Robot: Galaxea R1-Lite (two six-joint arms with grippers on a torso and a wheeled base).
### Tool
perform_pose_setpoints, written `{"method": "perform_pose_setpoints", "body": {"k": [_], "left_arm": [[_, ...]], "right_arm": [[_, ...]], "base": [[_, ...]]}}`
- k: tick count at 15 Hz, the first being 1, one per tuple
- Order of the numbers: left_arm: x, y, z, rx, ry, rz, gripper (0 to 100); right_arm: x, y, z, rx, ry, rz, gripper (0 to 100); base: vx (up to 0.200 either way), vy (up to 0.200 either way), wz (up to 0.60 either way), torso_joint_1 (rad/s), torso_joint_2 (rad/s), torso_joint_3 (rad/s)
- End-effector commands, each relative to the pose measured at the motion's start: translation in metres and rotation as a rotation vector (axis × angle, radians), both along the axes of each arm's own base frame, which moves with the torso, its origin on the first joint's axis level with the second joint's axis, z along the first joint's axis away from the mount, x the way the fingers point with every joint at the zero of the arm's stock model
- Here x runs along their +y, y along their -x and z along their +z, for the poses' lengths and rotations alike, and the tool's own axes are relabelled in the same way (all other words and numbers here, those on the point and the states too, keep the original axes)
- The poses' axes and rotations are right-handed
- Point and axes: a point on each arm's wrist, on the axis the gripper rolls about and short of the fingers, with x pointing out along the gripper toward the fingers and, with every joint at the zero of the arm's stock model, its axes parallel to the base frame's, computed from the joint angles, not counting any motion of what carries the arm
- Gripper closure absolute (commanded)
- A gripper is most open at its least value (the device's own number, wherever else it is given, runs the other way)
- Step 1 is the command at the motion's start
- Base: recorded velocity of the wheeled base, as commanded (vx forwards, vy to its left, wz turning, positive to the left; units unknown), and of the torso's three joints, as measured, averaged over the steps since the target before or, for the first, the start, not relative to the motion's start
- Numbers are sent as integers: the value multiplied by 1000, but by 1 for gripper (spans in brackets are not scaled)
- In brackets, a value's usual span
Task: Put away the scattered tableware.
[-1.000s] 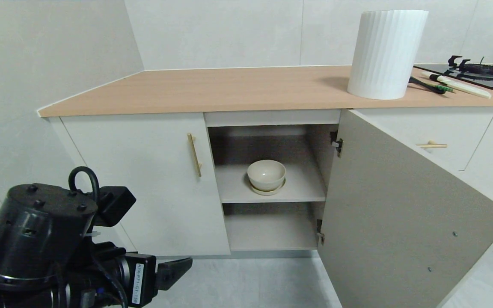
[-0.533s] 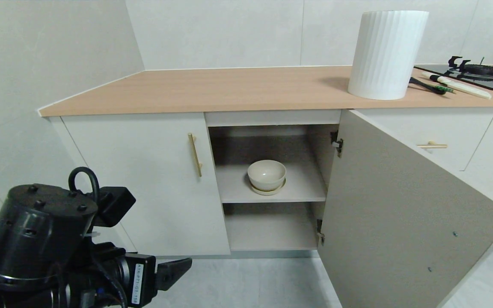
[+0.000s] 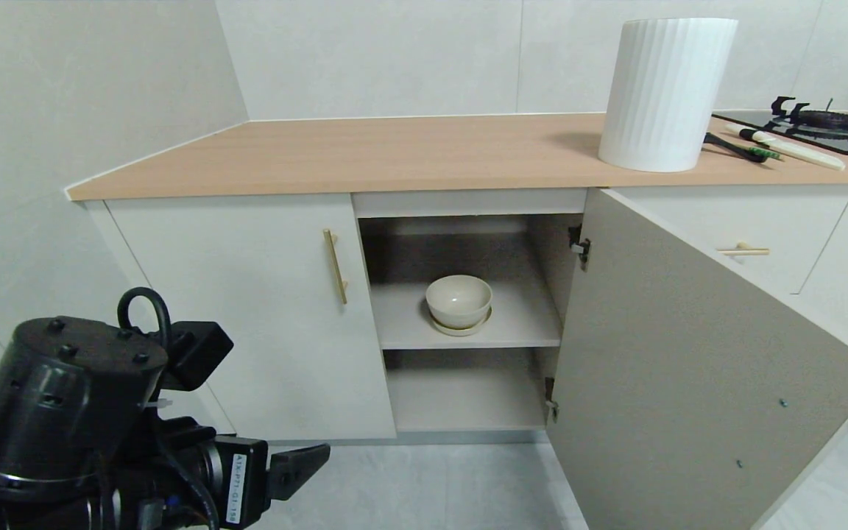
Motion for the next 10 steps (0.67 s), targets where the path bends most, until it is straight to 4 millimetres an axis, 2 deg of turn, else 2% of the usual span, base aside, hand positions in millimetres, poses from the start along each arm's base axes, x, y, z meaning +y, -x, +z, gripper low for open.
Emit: {"method": "perform_pose_setpoints", "body": {"k": [1,7,10], "left_arm": [[0,0,0,1,-1,1,0],[0,0,0,1,-1,1,0],[0,0,0,1,-1,1,0]], "right_arm": [[-6,-20,-17,63,-7,-36,0],[-4,-45,-33,13,-124,10,0],[-3,-47,-35,23,-158,37,0]], "base": [[0,0,0,0,0,0],[0,0,0,0,0,0],[0,0,0,0,0,0]]}}
